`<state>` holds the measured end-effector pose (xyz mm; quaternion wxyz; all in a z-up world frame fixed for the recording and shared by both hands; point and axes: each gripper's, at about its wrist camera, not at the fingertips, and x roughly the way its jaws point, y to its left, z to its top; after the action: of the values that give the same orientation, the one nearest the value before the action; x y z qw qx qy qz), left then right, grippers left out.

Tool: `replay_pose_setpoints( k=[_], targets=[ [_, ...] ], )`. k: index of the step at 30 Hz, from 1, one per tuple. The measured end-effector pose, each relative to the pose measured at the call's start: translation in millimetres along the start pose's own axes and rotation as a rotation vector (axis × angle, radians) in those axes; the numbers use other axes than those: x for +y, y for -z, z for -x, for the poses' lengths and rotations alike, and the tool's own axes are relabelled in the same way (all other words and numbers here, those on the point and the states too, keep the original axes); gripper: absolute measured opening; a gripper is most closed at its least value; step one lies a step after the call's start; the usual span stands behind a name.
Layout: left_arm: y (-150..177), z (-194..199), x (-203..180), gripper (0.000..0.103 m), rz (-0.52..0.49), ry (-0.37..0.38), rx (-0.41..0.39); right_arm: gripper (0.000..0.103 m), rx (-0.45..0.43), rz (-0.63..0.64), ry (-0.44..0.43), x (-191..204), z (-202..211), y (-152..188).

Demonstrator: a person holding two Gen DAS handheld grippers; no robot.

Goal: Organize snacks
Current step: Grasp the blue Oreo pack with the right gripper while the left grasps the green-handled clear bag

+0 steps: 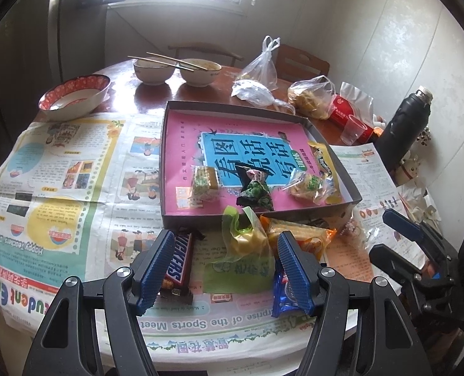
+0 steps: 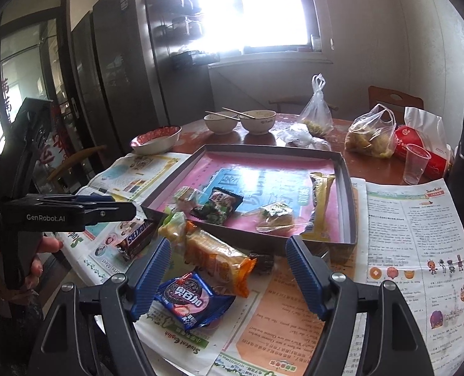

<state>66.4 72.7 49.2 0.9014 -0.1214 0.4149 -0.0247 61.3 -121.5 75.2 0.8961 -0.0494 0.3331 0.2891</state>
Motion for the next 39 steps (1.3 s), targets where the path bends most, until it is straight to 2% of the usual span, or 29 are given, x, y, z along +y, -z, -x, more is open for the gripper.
replay_pose_setpoints(
  k=[24, 32, 39],
  targets=[
    [6.6, -19.6, -8.5, 0.07, -0.023, 0.019, 0.055, 0.075, 0.109, 0.141, -0.07, 31.7, -24.1, 22.5],
    [8.7, -27.1, -9.5, 0.07, -0.027, 0.023, 0.072, 0.075, 0.153, 0.151, -0.091, 33.9, -38.4, 30.0],
    [13.0, -41.2, -13.1, 0.07, -0.036, 0.03, 0.108, 0.075, 0.171, 0.192, -0.087, 40.1, -48.1, 36.3]
  ],
)
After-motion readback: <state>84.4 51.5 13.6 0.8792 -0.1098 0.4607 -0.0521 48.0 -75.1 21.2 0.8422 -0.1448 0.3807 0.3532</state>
